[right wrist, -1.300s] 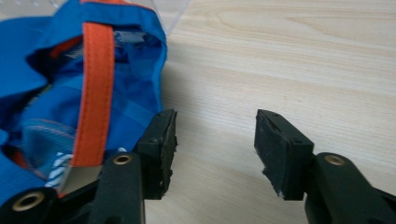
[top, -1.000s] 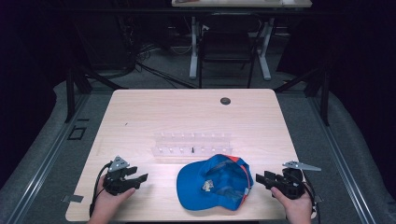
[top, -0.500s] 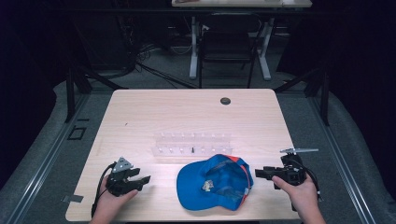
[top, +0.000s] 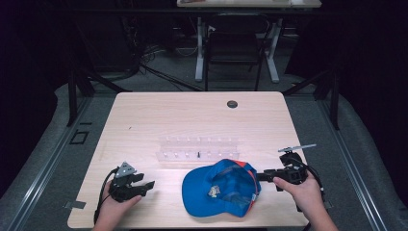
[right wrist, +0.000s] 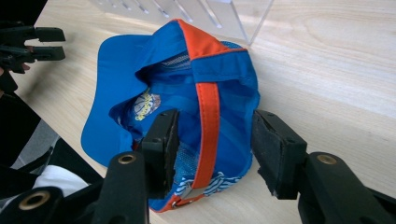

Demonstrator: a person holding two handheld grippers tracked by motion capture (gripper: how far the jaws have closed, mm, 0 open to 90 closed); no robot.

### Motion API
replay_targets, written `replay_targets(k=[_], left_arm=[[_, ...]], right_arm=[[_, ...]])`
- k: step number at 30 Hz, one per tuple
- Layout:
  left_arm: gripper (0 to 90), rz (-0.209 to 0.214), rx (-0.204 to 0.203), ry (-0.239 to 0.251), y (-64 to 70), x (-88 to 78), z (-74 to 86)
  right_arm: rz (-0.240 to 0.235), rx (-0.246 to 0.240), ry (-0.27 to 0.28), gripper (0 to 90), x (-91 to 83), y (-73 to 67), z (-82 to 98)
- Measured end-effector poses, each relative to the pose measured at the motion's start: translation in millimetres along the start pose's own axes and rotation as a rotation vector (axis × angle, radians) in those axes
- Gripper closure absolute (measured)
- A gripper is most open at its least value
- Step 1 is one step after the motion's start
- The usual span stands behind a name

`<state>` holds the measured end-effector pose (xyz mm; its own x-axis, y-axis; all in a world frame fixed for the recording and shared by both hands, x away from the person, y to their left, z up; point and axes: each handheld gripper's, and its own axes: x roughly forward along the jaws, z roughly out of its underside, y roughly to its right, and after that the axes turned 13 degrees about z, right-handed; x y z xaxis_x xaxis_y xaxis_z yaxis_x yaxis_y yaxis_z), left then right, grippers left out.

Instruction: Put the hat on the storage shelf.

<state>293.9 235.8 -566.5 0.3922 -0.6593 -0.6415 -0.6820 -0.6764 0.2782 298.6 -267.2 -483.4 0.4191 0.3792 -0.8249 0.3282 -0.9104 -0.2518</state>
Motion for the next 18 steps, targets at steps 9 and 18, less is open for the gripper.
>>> replay_targets(k=[9, 18], left_arm=[[42.1, 0.0, 0.001, -0.001, 0.1, 0.4, 0.0], [42.1, 0.0, 0.004, -0.005, 0.3, 0.8, -0.1]], right_arm=[[-0.013, -0.008, -0.045, 52.3, 9.5, -4.2, -5.8], [-0.038, 0.0, -0.095, 57.5, 22.0, -3.1, -3.1]])
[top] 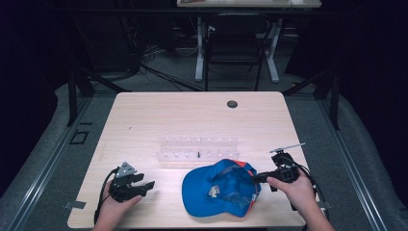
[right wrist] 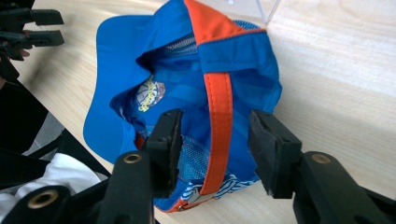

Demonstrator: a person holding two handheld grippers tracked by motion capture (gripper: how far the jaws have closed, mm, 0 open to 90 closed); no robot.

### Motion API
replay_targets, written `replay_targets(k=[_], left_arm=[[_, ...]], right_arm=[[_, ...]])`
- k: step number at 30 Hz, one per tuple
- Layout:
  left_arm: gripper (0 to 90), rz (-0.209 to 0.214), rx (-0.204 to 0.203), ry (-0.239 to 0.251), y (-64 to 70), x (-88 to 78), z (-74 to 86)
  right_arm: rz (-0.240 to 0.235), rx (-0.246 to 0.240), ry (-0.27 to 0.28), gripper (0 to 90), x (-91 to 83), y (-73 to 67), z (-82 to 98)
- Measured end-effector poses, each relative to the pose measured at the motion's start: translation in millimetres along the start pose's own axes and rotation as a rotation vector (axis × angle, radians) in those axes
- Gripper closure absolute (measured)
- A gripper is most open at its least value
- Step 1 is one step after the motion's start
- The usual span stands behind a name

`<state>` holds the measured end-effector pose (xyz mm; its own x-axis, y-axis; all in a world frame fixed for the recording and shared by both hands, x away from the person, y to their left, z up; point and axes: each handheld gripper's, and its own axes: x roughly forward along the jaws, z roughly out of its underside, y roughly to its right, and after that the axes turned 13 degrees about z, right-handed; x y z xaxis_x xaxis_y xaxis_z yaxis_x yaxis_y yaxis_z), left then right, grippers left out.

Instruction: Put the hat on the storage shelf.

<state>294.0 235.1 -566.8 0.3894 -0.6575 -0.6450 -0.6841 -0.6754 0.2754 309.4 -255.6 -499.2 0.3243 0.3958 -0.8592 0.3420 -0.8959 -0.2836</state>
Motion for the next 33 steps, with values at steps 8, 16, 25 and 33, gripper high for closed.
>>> replay_targets(k=[8, 16, 25, 33], left_arm=[[42.1, -0.002, -0.002, 0.003, 0.2, 0.4, 0.3], [42.1, 0.0, 0.002, -0.001, 0.4, 0.6, 0.0], [42.3, -0.001, 0.003, -0.002, 1.0, 1.3, 0.1], [42.4, -0.001, 0.004, -0.003, 1.3, 2.0, 0.1]], right_arm=[[-0.031, 0.016, -0.038, 61.9, 10.8, 2.5, 2.4], [-0.086, 0.007, -0.045, 65.2, 9.4, -0.9, 2.1], [-0.103, 0.013, -0.048, 69.9, 7.2, -1.1, 2.0], [-0.11, 0.007, -0.042, 76.9, 5.1, -1.2, 1.9]])
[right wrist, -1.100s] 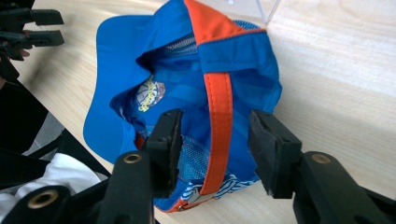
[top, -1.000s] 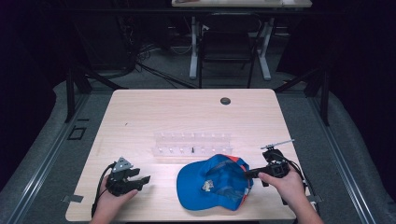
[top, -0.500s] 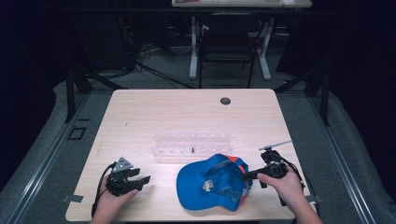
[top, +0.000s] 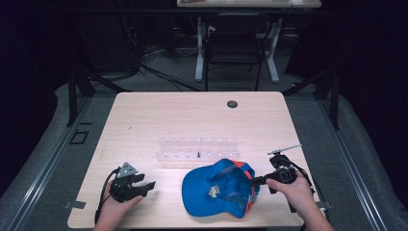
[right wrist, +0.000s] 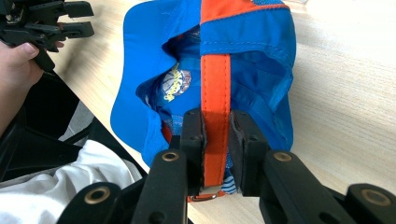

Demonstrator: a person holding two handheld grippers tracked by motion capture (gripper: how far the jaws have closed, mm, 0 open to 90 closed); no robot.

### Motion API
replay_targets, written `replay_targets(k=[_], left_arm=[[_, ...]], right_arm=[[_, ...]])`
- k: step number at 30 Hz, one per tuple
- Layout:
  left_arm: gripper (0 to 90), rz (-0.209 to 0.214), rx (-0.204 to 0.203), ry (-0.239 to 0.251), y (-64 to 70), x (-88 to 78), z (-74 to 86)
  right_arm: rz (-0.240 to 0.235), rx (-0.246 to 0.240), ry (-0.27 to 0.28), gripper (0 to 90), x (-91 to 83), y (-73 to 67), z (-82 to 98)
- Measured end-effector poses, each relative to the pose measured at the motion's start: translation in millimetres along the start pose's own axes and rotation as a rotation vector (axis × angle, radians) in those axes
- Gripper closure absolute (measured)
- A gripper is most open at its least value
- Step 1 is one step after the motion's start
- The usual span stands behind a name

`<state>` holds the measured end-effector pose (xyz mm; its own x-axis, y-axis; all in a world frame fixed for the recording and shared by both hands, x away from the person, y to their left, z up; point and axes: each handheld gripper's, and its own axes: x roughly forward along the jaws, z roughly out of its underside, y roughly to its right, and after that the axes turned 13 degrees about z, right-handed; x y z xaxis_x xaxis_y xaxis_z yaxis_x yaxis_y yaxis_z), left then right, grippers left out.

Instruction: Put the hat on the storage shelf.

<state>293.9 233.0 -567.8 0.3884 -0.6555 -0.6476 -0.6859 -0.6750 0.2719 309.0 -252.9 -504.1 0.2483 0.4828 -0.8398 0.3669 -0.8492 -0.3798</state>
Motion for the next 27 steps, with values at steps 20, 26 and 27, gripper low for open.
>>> replay_targets(k=[20, 26, 27], left_arm=[[42.6, -0.001, -0.001, 0.001, 0.2, 0.3, 0.1], [42.6, -0.002, 0.0, 0.0, -0.1, -0.1, 0.2], [42.7, -0.002, 0.0, 0.0, -0.1, -0.1, 0.2]], right_arm=[[0.019, 0.042, -0.003, 77.4, -5.7, -5.5, -3.3], [0.038, 0.063, 0.016, 77.1, -10.0, -9.6, -6.3], [0.037, 0.048, -0.001, 77.1, -12.2, -9.1, -7.6]])
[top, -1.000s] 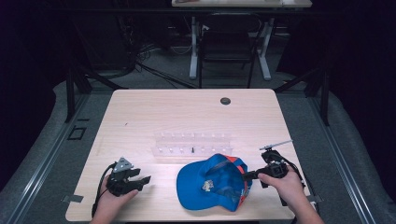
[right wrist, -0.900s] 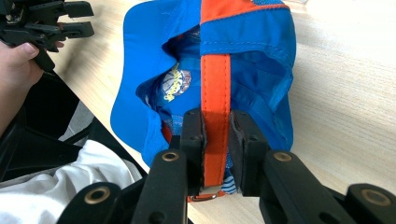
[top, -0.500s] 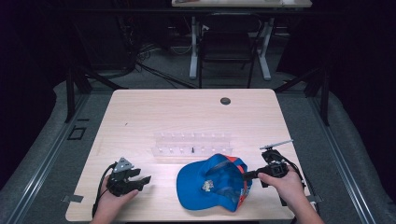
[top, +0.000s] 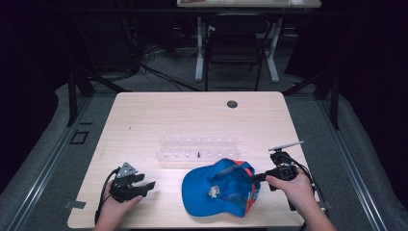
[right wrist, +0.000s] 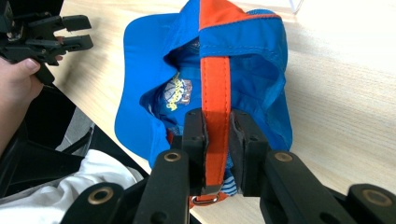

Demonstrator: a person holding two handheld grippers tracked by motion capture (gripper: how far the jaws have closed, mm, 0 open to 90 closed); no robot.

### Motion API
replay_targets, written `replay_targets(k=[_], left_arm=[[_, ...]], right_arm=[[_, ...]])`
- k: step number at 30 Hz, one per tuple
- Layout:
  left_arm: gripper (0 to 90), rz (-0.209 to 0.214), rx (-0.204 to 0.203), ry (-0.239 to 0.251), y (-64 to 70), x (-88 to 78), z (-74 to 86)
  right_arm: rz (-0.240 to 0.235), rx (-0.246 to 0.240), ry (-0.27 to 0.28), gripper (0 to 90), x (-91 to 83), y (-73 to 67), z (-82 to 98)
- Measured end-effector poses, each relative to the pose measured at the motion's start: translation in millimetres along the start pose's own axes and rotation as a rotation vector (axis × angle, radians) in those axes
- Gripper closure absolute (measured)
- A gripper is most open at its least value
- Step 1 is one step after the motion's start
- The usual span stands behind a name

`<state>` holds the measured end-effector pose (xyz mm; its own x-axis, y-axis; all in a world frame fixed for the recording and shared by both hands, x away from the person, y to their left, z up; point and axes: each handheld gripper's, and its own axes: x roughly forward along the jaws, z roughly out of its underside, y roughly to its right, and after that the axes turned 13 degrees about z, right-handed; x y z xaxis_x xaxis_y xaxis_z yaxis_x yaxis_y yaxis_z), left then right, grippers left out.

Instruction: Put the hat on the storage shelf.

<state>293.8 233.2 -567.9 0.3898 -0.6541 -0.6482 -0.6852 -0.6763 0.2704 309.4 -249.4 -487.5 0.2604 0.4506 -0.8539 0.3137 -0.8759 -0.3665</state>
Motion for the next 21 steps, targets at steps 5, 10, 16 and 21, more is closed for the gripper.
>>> replay_targets(k=[5, 10, 16, 21], left_arm=[[42.7, 0.0, 0.0, 0.001, 0.1, -0.2, 0.0], [42.6, 0.001, -0.002, 0.004, 0.1, -0.4, 0.1], [42.6, -0.001, 0.0, 0.003, 0.2, -0.1, 0.1], [42.7, -0.002, -0.001, 0.003, 0.3, 0.2, 0.1]], right_arm=[[-0.027, 0.004, 0.001, 77.5, -4.6, -2.6, -2.3], [-0.068, 0.027, -0.004, 77.6, -8.6, -6.5, -5.3], [-0.126, 0.055, -0.019, 77.7, -11.4, -9.1, -9.9], [-0.172, 0.08, -0.015, 77.8, -15.7, -10.6, -13.2]])
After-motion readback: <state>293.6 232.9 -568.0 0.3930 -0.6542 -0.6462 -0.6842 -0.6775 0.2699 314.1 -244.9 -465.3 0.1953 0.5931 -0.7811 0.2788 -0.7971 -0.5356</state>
